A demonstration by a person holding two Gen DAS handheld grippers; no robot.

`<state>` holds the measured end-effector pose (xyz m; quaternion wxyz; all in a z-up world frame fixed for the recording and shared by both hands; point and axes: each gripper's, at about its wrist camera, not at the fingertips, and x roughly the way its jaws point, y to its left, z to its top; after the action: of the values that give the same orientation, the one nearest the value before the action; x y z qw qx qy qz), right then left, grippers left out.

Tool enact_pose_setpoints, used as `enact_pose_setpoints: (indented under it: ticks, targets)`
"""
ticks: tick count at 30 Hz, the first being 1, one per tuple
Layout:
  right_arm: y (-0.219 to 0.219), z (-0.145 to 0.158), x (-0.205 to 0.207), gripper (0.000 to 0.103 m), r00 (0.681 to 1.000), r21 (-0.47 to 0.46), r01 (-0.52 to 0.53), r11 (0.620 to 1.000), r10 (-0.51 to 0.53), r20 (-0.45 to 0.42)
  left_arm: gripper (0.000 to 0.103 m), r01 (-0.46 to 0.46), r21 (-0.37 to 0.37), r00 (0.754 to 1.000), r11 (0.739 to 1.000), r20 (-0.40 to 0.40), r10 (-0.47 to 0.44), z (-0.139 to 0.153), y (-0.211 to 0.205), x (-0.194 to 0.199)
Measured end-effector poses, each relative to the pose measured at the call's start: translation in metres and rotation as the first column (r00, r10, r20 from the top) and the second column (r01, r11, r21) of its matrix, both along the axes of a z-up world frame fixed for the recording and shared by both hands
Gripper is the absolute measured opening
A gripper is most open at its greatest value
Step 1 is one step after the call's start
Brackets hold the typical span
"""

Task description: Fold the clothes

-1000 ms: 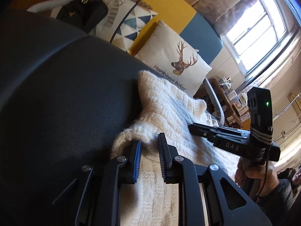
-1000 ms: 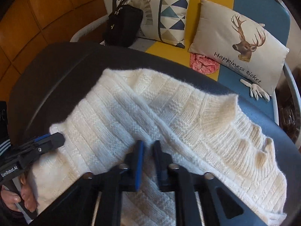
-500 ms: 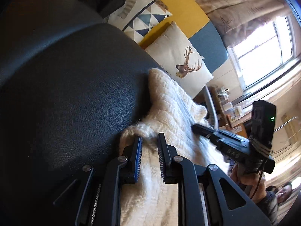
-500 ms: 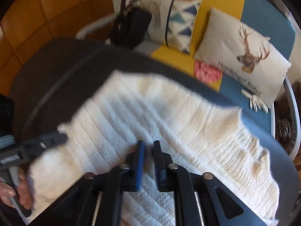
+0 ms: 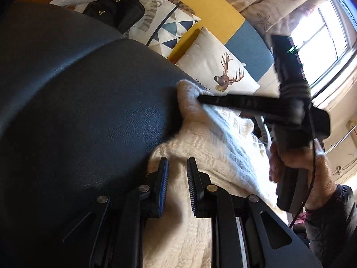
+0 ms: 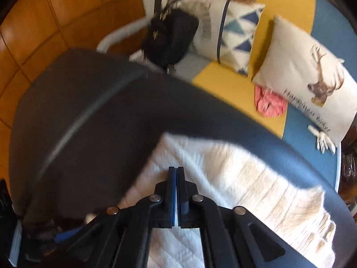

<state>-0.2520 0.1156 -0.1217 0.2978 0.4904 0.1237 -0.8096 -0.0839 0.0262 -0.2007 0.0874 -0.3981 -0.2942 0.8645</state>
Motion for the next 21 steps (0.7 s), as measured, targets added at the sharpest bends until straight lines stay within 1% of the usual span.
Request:
enact_pose_setpoints:
  ticks: [1,2,4,6,8,9,10,11,13,14,16,17,18,19,21]
  targets:
    - [-0.001,0.006,-0.001,0.000,1.000,-0.022,0.010,1.000,-0.010,-0.017,0.018,0.002,-0.004,1.000,1.000,0.000,-0.002,0.000,0.001,0.001]
    - [-0.003,0.008,-0.004,0.000,1.000,-0.039,0.008,0.999,-0.008,-0.009,0.018,0.003,-0.006,1.000,1.000,0.002,-0.003,0.001,0.001,0.002]
    - [-0.011,-0.001,-0.010,0.000,1.000,-0.001,-0.012,1.000,0.012,0.028,0.018,0.001,0.005,1.000,1.000,0.006,-0.001,0.002,0.000,0.003]
    - [-0.018,-0.014,-0.011,0.000,0.998,0.050,-0.009,0.999,0.006,0.058,0.018,0.004,0.041,1.000,0.999,0.021,-0.005,0.003,-0.001,-0.003]
    - [-0.015,-0.019,-0.014,0.000,0.999,0.040,0.005,0.999,-0.006,0.039,0.018,0.006,0.103,0.999,0.995,0.039,-0.010,0.002,-0.005,-0.007]
    - [-0.010,-0.017,-0.018,0.001,0.998,0.007,0.029,1.000,-0.029,0.063,0.018,0.003,0.136,0.999,0.991,0.051,-0.010,0.001,-0.007,-0.009]
    - [-0.003,-0.013,-0.020,0.006,0.995,-0.040,0.054,0.998,-0.050,0.091,0.018,-0.005,0.177,0.998,0.984,0.066,-0.007,0.000,-0.010,-0.011]
    - [0.008,-0.004,-0.018,0.010,0.994,-0.102,0.070,0.992,-0.062,0.087,0.018,-0.007,0.209,0.997,0.978,0.074,-0.008,-0.001,-0.012,-0.014]
    - [0.033,0.016,-0.011,0.018,0.993,-0.217,0.095,0.972,-0.077,0.088,0.023,-0.019,0.237,0.996,0.971,0.085,-0.002,-0.003,-0.015,-0.016]
    - [0.048,0.027,-0.006,0.019,0.993,-0.270,0.104,0.957,-0.083,0.089,0.024,-0.018,0.255,0.996,0.967,0.087,-0.005,-0.003,-0.016,-0.017]
    - [0.091,0.047,0.015,0.019,0.991,-0.373,0.130,0.919,-0.110,0.073,0.028,-0.019,0.277,0.996,0.961,0.090,-0.006,-0.002,-0.015,-0.019]
    - [0.121,0.055,0.034,0.019,0.988,-0.435,0.156,0.887,-0.140,0.071,0.031,-0.021,0.286,0.996,0.958,0.092,-0.006,-0.002,-0.015,-0.019]
    - [0.152,0.062,0.053,0.022,0.982,-0.493,0.187,0.850,-0.174,0.072,0.034,-0.017,0.290,0.996,0.957,0.092,-0.010,-0.001,-0.014,-0.020]
    - [0.187,0.064,0.074,0.026,0.970,-0.542,0.240,0.805,-0.227,0.091,0.036,-0.010,0.292,0.996,0.956,0.090,-0.017,0.000,-0.013,-0.021]
    - [0.260,0.060,0.115,0.030,0.933,-0.652,0.346,0.675,-0.319,0.164,0.037,-0.006,0.294,0.996,0.956,0.089,-0.021,0.001,-0.012,-0.023]
